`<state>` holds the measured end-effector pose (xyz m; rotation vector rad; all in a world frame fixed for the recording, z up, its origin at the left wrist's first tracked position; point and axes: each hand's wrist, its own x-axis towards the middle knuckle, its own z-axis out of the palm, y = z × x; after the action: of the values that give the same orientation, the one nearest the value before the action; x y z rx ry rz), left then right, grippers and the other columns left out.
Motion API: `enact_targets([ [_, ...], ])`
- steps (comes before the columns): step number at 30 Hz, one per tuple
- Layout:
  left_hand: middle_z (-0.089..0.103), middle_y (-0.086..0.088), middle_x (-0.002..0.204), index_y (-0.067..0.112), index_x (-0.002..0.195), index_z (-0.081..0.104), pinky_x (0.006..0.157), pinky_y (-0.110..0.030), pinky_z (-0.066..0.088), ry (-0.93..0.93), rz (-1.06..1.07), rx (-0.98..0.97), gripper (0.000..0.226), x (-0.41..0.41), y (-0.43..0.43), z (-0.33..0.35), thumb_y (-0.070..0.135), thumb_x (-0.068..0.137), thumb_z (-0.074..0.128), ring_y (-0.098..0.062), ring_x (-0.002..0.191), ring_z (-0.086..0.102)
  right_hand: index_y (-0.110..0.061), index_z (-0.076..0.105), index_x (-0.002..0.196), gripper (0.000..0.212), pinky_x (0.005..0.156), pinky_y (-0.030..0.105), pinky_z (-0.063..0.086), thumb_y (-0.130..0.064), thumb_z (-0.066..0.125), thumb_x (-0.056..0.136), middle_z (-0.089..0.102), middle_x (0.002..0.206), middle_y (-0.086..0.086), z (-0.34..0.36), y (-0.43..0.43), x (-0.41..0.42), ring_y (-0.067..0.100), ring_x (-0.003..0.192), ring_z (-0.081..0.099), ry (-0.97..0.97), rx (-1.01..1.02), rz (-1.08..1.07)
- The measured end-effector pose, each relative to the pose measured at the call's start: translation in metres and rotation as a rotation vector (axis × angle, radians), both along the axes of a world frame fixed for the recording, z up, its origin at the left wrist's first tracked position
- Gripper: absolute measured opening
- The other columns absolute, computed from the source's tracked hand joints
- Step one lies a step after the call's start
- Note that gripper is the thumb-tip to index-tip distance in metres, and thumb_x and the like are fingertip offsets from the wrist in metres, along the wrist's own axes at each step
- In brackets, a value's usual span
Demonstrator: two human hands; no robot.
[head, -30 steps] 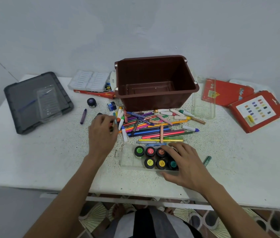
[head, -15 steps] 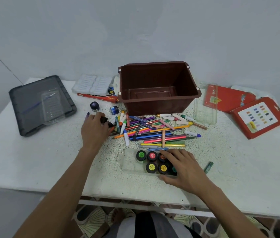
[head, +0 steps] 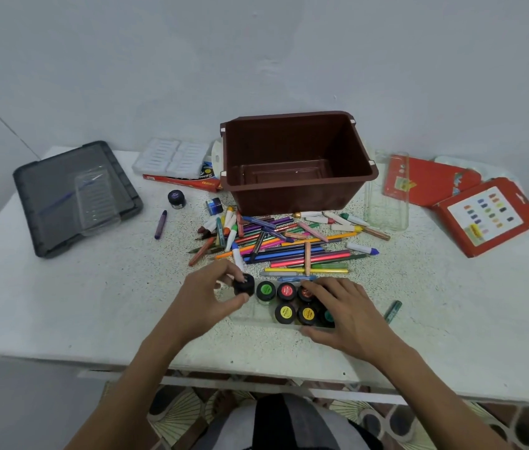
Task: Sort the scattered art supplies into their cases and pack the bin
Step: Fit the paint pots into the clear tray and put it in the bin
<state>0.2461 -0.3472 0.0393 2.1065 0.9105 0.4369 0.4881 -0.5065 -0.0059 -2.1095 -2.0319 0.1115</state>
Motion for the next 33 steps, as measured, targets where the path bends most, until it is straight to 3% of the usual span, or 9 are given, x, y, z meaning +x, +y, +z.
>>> enact_targets([
  [6,0.061,0.018,0.099,0.031,0.094,0.060,0.083,-0.031,0.049,0.091,-0.112,0.008,0.028,-0.001,-0.012,-0.015,0.028,0.077,0.081,-0.001,0.093,0.057,-0.026,0.047,0.140,0.076,0.089,0.042,0.050,-0.074,0.048,0.081,0.058,0.126,-0.001,-0.002,0.000,0.001,0.024,0.107,0.056,0.016,-0.011,0.005],
  [13,0.060,0.013,0.101,0.031,0.092,0.059,0.083,-0.032,0.051,0.119,-0.178,0.110,0.021,0.005,-0.024,-0.029,0.021,0.081,0.075,-0.006,0.094,0.059,-0.024,0.047,0.140,0.077,0.092,0.042,0.049,-0.074,0.048,0.081,0.058,0.127,-0.001,-0.002,-0.001,0.001,0.023,0.109,0.055,0.013,-0.001,0.000],
  [20,0.064,0.012,0.103,0.023,0.102,0.068,0.082,-0.031,0.051,0.137,-0.183,0.179,0.017,0.004,-0.026,-0.031,0.027,0.085,0.072,-0.006,0.093,0.060,-0.024,0.048,0.140,0.078,0.092,0.042,0.049,-0.074,0.046,0.082,0.058,0.128,0.000,-0.003,-0.002,0.000,0.023,0.109,0.055,0.020,0.002,-0.003],
  [26,0.061,0.018,0.097,0.026,0.099,0.065,0.077,-0.018,0.045,0.066,-0.130,0.186,0.030,0.005,-0.019,-0.022,0.052,0.087,0.055,-0.001,0.091,0.056,-0.024,0.047,0.141,0.078,0.093,0.042,0.049,-0.075,0.046,0.082,0.058,0.128,-0.001,-0.003,-0.002,0.000,0.023,0.110,0.055,0.025,0.002,-0.003],
  [33,0.065,0.012,0.093,0.020,0.096,0.069,0.079,-0.022,0.050,0.033,0.016,0.291,0.007,0.011,0.020,-0.022,0.021,0.089,0.070,-0.004,0.086,0.061,-0.026,0.043,0.144,0.079,0.093,0.042,0.048,-0.075,0.045,0.082,0.057,0.128,-0.001,-0.003,-0.001,0.000,0.023,0.111,0.055,0.025,-0.009,0.006],
])
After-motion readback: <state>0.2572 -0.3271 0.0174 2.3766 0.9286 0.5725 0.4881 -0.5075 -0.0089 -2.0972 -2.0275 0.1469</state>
